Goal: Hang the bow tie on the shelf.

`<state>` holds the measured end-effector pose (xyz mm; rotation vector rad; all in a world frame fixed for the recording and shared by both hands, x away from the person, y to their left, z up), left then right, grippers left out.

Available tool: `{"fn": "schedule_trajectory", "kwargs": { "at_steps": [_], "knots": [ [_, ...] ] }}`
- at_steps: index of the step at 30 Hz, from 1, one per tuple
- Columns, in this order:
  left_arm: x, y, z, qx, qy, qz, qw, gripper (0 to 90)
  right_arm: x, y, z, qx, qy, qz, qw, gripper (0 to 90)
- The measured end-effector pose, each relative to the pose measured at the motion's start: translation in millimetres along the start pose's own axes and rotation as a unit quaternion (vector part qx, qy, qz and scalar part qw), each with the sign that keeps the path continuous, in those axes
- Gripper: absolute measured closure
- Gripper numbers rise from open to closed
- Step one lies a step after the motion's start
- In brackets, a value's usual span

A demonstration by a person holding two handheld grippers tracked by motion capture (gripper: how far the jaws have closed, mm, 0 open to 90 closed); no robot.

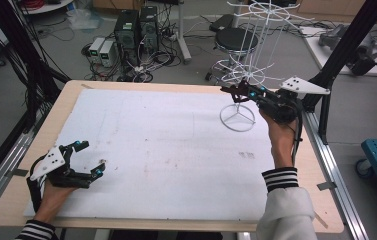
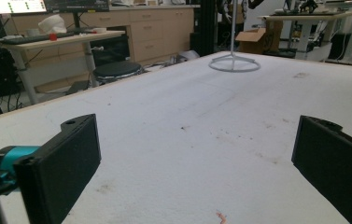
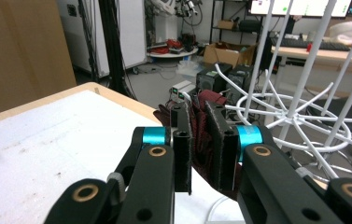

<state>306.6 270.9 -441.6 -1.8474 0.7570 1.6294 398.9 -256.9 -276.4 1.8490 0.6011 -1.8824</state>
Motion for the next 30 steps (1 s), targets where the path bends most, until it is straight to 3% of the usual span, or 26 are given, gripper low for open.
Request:
{"fn": "schedule_trajectory", "kwargs": {
  "at_steps": [30],
  "knots": [
    [3.8,1.2,2.1,-0.001,0.001,-0.006,1.0000,1.7,2.8,24.7,-20.5,0.024,-0.033,-0.036,0.9985,79.9]
  ]
}}
Point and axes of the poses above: each handheld gripper's, and its own axes: z roughly backward along the jaws, x roughly out of its underside, y roughly to its right, the point moved 4 cm from there along -z, roughly forward along the jaws, and after that the axes turned 12 degrees about y, right-handed, at the moved point
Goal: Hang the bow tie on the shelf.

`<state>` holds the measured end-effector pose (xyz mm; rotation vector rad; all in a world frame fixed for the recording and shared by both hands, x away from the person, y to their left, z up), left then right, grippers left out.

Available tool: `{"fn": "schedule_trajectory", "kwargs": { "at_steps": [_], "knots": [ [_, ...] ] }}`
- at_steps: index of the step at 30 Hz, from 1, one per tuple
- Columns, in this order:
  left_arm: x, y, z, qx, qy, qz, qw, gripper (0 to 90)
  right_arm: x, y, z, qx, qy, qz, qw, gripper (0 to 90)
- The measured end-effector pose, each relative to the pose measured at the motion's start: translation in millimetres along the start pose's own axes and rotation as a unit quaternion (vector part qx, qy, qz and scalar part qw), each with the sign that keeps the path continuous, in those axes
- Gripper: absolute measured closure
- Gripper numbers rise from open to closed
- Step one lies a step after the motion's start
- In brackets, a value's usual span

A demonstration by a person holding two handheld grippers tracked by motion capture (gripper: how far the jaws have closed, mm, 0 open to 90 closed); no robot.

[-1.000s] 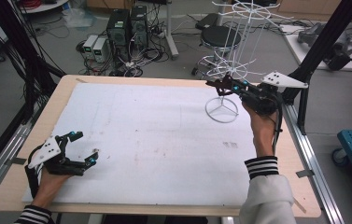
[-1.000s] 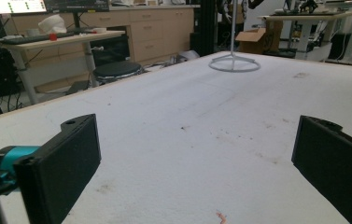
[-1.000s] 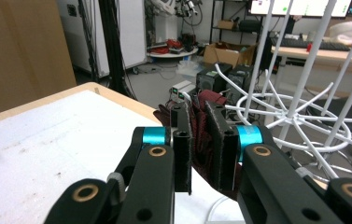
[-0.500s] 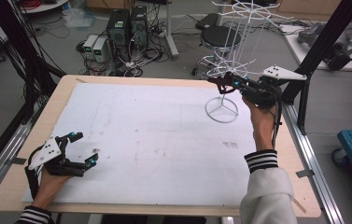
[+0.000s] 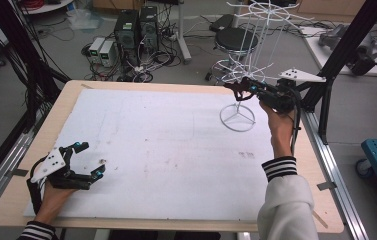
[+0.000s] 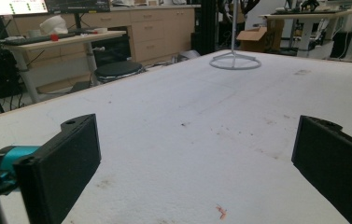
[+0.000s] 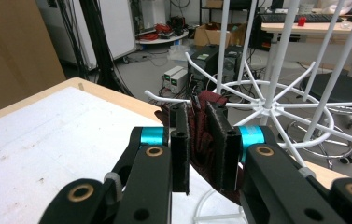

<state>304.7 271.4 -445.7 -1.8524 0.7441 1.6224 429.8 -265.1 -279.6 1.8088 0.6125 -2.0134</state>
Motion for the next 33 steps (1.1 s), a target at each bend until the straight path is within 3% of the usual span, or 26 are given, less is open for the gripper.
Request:
{"fn": "schedule_trajectory", "kwargs": {
  "at_steps": [9,18,23,27,29,33],
  "knots": [
    [1.1,0.4,-1.2,0.002,-0.003,-0.001,1.0000,1.7,1.6,5.5,-1.7,0.013,0.003,-0.001,0.9999,76.3],
    [1.5,0.6,-1.3,0.003,-0.006,-0.002,1.0000,1.7,0.5,8.7,-1.4,0.039,0.011,0.015,0.9991,63.0],
    [1.2,0.3,-0.9,0.001,-0.005,-0.001,1.0000,1.7,-1.6,10.1,-0.2,0.069,0.023,0.030,0.9969,46.2],
    [1.4,0.4,-0.8,0.003,-0.007,-0.001,1.0000,1.7,-4.7,10.4,1.9,0.101,0.040,0.044,0.9931,20.7],
    [1.5,0.3,-0.9,0.002,-0.006,-0.003,1.0000,1.7,-6.1,10.1,2.2,0.101,0.053,0.045,0.9925,10.4],
    [1.1,0.4,-0.6,0.001,-0.005,0.000,1.0000,1.7,-9.2,6.7,5.7,0.078,0.074,0.034,0.9936,6.3]
  ]
}}
Point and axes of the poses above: each handheld gripper's, and its own axes: z roughly backward along the jaws, x roughly out of its underside, y roughly to its right, the point moved 4 cm from there along -z, roughly forward along the jaws, and after that the axes turned 12 degrees about y, right-handed, at the moved point
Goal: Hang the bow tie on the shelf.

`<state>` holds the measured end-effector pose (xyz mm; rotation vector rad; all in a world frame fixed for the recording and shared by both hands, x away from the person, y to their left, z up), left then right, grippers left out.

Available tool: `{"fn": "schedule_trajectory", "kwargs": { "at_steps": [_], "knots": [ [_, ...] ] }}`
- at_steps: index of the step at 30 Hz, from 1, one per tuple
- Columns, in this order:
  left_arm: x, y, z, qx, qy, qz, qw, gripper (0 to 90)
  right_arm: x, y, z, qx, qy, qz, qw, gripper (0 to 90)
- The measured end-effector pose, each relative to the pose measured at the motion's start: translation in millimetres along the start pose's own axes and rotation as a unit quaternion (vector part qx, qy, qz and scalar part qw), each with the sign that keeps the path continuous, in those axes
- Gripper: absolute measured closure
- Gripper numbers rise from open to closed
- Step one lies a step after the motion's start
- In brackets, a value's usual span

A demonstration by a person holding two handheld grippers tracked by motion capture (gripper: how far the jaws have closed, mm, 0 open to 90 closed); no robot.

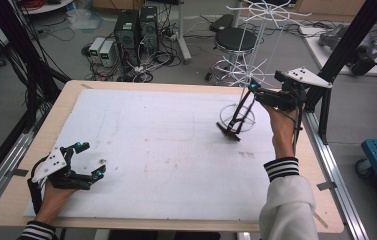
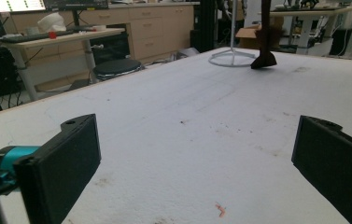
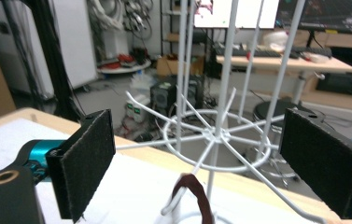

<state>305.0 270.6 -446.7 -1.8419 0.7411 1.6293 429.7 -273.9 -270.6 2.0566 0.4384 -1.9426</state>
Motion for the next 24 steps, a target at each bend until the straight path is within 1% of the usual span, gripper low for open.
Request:
{"fn": "schedule_trajectory", "kwargs": {
  "at_steps": [1,3,5,7,8,11,13,16,17,18,20,23,24],
  "knots": [
    [-0.3,0.0,-0.1,0.001,0.001,-0.002,1.0000,1.7,-0.6,-1.4,0.8,-0.002,0.004,-0.002,1.0000,0.9],
    [-0.8,0.3,0.2,0.000,0.003,-0.002,1.0000,1.7,-0.2,-4.8,4.3,-0.013,0.005,0.000,0.9999,0.7],
    [-1.2,0.5,0.2,-0.001,0.005,-0.004,1.0000,1.7,0.3,-8.2,9.4,-0.019,0.008,0.010,0.9997,0.7],
    [-1.4,-0.1,-0.2,-0.003,0.008,-0.001,1.0000,1.7,0.4,-10.9,14.5,-0.027,0.018,0.007,0.9994,0.7],
    [-1.5,-0.3,0.1,-0.003,0.008,-0.002,1.0000,1.7,0.6,-12.0,17.5,-0.030,0.019,0.010,0.9993,0.7],
    [-2.0,-0.3,1.2,-0.005,0.008,-0.003,1.0000,1.7,1.8,-15.5,27.9,-0.039,0.026,0.023,0.9986,0.7],
    [-2.6,-0.1,1.5,-0.006,0.010,-0.005,0.9999,1.7,4.1,-17.4,35.6,-0.047,0.031,0.025,0.9981,0.7],
    [-3.5,1.4,2.0,-0.009,0.012,-0.007,0.9999,1.7,8.4,-20.1,48.9,-0.060,0.047,0.027,0.9968,0.7],
    [-3.7,2.3,2.1,-0.011,0.014,-0.008,0.9998,1.7,10.9,-21.4,54.1,-0.062,0.053,0.027,0.9963,0.7],
    [-3.3,3.1,2.3,-0.016,0.021,-0.011,0.9996,1.7,14.1,-22.6,59.8,-0.065,0.057,0.033,0.9957,0.7],
    [-0.8,4.2,3.8,-0.024,0.025,-0.013,0.9993,1.7,25.4,-27.3,74.5,-0.075,0.070,0.042,0.9938,0.7],
    [3.4,3.9,6.8,-0.033,0.029,-0.002,0.9990,1.7,43.3,-33.5,93.4,-0.089,0.086,0.041,0.9915,0.7],
    [3.8,4.0,7.9,-0.034,0.027,-0.002,0.9991,1.7,49.0,-35.0,98.9,-0.095,0.081,0.041,0.9913,0.7]
  ]
}}
Point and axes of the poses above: each handheld gripper's, and its own axes: z roughly backward along the jaws, x roughly out of its underside, y roughly to its right, the point moved 4 cm from there along -z, roughly forward along the jaws, and after that the axes turned 12 degrees about y, right-handed, at the moved point
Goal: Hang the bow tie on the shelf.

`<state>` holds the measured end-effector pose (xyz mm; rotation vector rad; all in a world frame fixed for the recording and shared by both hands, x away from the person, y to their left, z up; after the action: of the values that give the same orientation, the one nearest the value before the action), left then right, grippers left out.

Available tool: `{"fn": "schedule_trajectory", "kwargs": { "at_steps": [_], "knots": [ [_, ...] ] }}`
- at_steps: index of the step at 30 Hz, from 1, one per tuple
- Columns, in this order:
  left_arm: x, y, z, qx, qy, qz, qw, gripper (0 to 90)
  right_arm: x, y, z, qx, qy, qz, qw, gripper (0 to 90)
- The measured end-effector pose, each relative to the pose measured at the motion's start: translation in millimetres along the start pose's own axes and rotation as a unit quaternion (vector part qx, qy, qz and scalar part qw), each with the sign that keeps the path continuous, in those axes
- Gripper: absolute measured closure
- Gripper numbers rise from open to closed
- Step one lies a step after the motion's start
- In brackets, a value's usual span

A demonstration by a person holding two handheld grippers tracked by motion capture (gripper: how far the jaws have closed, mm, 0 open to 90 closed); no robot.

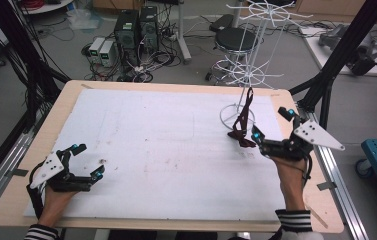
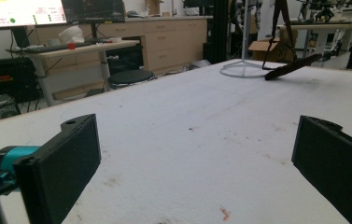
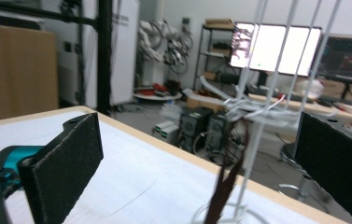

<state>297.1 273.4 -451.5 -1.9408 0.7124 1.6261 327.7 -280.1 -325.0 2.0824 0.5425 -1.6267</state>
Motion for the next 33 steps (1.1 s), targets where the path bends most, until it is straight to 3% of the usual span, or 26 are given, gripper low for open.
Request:
{"fn": "schedule_trajectory", "kwargs": {
  "at_steps": [3,6,17,20,22,29,33],
  "knots": [
    [0.3,0.5,0.6,-0.001,0.002,0.003,1.0000,1.7,13.4,-9.3,16.4,-0.002,0.017,0.010,0.9998,0.7],
    [0.4,0.9,0.8,-0.005,0.007,0.002,1.0000,1.7,26.5,-14.2,25.3,-0.001,0.025,-0.006,0.9997,0.7],
    [1.2,0.0,0.6,-0.016,0.005,0.002,0.9999,1.7,71.8,-32.3,41.8,0.005,0.018,-0.018,0.9997,0.7],
    [1.3,0.5,0.6,-0.019,0.008,0.002,0.9998,1.7,84.1,-34.1,46.8,0.013,0.026,-0.029,0.9992,0.7],
    [1.3,0.5,0.8,-0.019,0.009,0.001,0.9998,1.7,90.4,-33.5,48.7,0.019,0.028,-0.023,0.9991,0.7],
    [1.0,-0.1,3.7,-0.032,0.022,0.002,0.9992,1.7,111.7,-29.7,52.5,0.032,0.009,-0.042,0.9986,0.7],
    [1.1,0.0,3.4,-0.032,0.021,0.002,0.9992,1.7,116.9,-29.4,52.7,0.033,0.003,-0.041,0.9986,0.7]
  ]
}}
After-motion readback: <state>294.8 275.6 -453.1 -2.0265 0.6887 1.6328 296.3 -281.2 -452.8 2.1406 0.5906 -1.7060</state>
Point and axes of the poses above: each handheld gripper's, and its own axes: z roughly backward along the jaws, x roughly out of its underside, y roughly to its right, the point moved 4 cm from there along -z, roughly forward along the jaws, and after that the axes turned 12 degrees about y, right-handed, at the moved point
